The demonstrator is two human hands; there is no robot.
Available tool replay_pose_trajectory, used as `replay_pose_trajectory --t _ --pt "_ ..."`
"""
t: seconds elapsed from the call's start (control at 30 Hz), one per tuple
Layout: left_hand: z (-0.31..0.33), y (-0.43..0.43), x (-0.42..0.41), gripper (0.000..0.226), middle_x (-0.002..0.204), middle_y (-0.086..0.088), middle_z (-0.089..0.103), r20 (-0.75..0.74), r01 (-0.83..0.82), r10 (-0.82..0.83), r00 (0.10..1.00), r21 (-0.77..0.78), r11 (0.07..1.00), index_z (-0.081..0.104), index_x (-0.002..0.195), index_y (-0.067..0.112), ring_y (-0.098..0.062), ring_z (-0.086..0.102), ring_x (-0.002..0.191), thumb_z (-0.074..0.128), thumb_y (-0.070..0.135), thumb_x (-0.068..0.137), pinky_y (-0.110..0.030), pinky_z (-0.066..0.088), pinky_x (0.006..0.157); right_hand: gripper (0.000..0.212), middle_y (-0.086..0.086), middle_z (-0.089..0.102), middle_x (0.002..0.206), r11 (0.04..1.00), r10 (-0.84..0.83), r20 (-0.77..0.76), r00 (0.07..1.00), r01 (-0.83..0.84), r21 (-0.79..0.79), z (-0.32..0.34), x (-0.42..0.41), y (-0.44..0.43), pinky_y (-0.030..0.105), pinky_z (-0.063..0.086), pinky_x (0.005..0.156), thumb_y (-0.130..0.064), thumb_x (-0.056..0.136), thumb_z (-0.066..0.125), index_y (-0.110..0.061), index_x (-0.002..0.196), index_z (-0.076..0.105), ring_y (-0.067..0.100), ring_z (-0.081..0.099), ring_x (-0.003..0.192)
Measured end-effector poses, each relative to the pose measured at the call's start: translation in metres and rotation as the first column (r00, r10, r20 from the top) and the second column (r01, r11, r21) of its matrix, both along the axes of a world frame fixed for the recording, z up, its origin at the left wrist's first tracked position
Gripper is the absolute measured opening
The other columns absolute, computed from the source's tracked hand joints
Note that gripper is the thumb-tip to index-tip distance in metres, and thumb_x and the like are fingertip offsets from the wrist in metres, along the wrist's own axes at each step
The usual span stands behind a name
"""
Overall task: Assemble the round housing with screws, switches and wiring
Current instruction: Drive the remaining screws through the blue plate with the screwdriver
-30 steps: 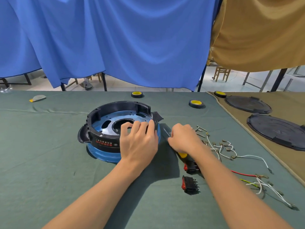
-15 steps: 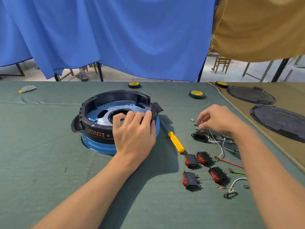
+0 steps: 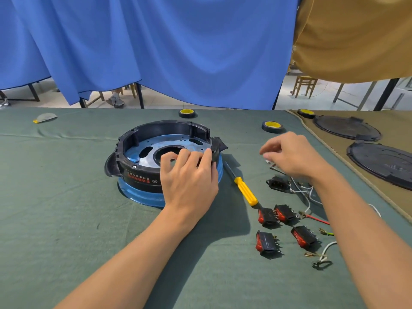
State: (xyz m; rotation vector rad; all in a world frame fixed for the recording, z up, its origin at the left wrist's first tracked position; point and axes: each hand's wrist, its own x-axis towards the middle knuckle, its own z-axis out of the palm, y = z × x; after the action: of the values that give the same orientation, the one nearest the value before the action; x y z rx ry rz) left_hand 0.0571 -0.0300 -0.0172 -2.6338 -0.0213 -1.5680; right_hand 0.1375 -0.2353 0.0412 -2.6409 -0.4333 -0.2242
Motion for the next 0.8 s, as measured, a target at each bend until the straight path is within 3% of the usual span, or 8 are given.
replay_pose_trajectory --t 0.1,0.17,0.4,0.63,0.8 --pt "0.001 0.0 -0.003 0.022 0.073 0.002 0.069 0.004 -0.019 0.019 1.0 -0.031 0.999 0.074 0.091 0.015 -0.022 0.063 0.076 0.057 0.029 0.091 -0.038 0.031 0.082 0.01 -0.009 0.07 0.082 0.957 0.116 0.095 0.989 -0.137 0.257 0.016 -0.017 0.029 0.014 0.051 0.061 -0.013 0.088 0.068 -0.018 0.092 0.075 0.002 0.063 0.07" --pt "0.002 -0.001 -0.005 0.024 0.072 0.002 0.068 -0.021 -0.046 0.045 0.999 -0.048 0.998 0.072 0.086 0.015 -0.023 0.062 0.078 0.055 0.031 0.091 -0.038 0.029 0.083 0.009 -0.01 0.07 0.079 0.922 0.175 0.152 0.973 -0.216 0.321 0.018 -0.027 0.049 0.012 0.051 0.061 -0.012 0.086 0.07 -0.017 0.091 0.075 -0.002 0.062 0.067" --pt "0.003 -0.002 -0.007 0.024 0.073 0.001 0.068 -0.064 -0.037 0.034 0.997 -0.053 0.998 0.071 0.086 0.016 -0.023 0.061 0.078 0.052 0.031 0.093 -0.039 0.03 0.082 0.007 -0.014 0.064 0.078 0.921 0.192 0.319 0.928 -0.283 0.268 -0.008 -0.032 0.08 -0.002 0.039 0.07 -0.013 0.087 0.069 -0.014 0.09 0.075 -0.009 0.057 0.069" --pt "0.003 -0.001 -0.007 0.022 0.071 0.001 0.067 -0.047 -0.028 0.026 0.999 -0.058 0.998 0.072 0.087 0.015 -0.023 0.06 0.075 0.054 0.028 0.091 -0.038 0.032 0.08 0.011 -0.002 0.073 0.088 0.922 0.169 0.395 0.903 -0.287 0.261 -0.015 -0.03 0.084 -0.001 0.041 0.07 -0.01 0.087 0.069 -0.012 0.094 0.077 0.004 0.059 0.076" --pt "0.003 -0.002 -0.007 0.022 0.072 0.001 0.068 -0.044 -0.025 0.022 0.999 -0.065 0.998 0.072 0.089 0.016 -0.023 0.06 0.075 0.054 0.028 0.092 -0.038 0.032 0.08 0.014 0.0 0.073 0.092 0.914 0.17 0.364 0.916 -0.285 0.289 -0.014 -0.03 0.086 0.0 0.042 0.071 -0.008 0.088 0.066 -0.012 0.095 0.078 0.003 0.059 0.079"
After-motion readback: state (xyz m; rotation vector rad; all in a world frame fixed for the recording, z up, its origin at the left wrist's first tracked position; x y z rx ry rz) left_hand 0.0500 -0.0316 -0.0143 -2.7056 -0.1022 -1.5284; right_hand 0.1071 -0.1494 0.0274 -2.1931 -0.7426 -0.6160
